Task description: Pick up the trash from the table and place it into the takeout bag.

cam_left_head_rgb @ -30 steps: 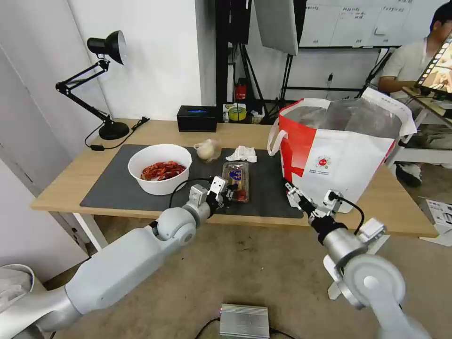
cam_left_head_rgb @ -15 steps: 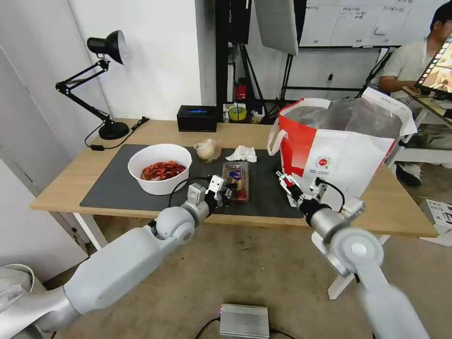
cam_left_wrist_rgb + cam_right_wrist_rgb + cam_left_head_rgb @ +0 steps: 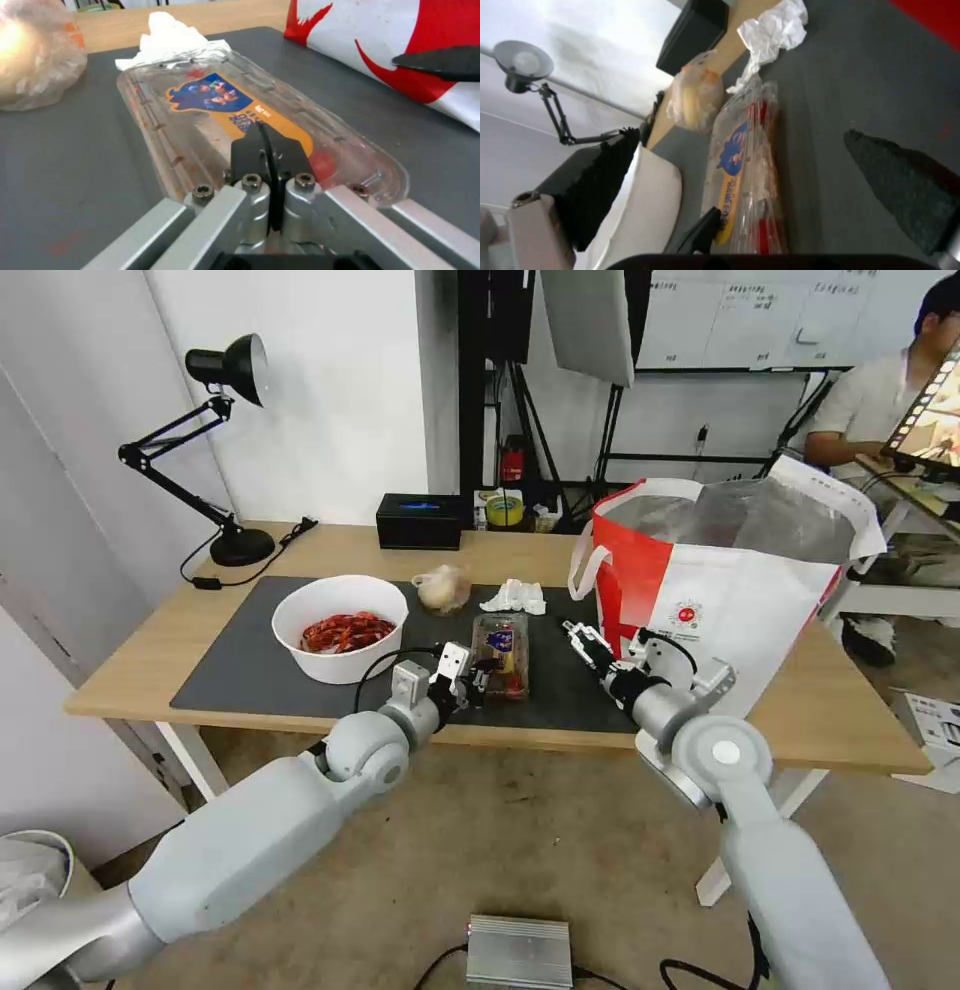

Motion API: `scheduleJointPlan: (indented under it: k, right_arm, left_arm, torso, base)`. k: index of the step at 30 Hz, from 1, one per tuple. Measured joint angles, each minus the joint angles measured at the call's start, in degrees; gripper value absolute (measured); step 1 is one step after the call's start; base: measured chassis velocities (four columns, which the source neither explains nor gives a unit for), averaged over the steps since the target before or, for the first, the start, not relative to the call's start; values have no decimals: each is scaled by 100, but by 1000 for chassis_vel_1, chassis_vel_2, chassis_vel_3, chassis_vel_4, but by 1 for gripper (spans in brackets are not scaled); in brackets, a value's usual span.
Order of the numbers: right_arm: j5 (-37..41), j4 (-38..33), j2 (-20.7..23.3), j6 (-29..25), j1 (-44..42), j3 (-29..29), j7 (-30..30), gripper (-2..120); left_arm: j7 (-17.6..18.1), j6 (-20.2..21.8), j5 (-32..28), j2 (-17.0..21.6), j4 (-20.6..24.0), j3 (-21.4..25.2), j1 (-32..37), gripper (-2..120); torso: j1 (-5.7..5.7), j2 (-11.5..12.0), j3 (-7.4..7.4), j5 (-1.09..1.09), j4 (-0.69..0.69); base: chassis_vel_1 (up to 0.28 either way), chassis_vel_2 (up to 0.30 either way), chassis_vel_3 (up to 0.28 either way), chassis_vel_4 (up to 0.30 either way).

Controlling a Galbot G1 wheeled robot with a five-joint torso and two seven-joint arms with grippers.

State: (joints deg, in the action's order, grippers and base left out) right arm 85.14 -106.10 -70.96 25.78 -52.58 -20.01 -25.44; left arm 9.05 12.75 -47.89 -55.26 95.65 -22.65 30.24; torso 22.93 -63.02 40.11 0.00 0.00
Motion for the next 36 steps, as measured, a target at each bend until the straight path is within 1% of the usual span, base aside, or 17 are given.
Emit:
scheduleJointPlan:
  k: [8, 14, 17, 23, 36]
  right_arm:
    - [6, 286, -161, 248, 280, 139, -241, 100]
    - [-6, 514, -300, 397, 511, 268, -454, 100]
    - [-28, 652, -394, 491, 646, 326, -604, 100]
    - [-125, 791, -494, 571, 817, 449, -748, 100]
    - [-165, 1435, -786, 733, 1484, 665, -1081, 100]
  left_arm:
    - [12, -17, -5, 72, 26, 4, 2, 0]
    - [30, -23, -8, 53, 28, 8, 14, 0]
    - [109, -37, -47, 25, 27, -13, 13, 0]
    - [129, -40, -101, 3, -1, -33, -13, 0]
    - [137, -52, -153, -10, -51, -49, -23, 0]
  torso:
    - [0, 0, 0, 0, 0]
    - [0, 0, -1, 0, 1]
    - [0, 0, 0, 0, 0]
    - [0, 0, 0, 0, 0]
    - [0, -1, 0, 0, 0]
  base:
    - [0, 0, 0, 0]
    - [0, 0, 0, 0]
    - [0, 0, 0, 0]
    - [0, 0, 0, 0]
    - [0, 0, 0, 0]
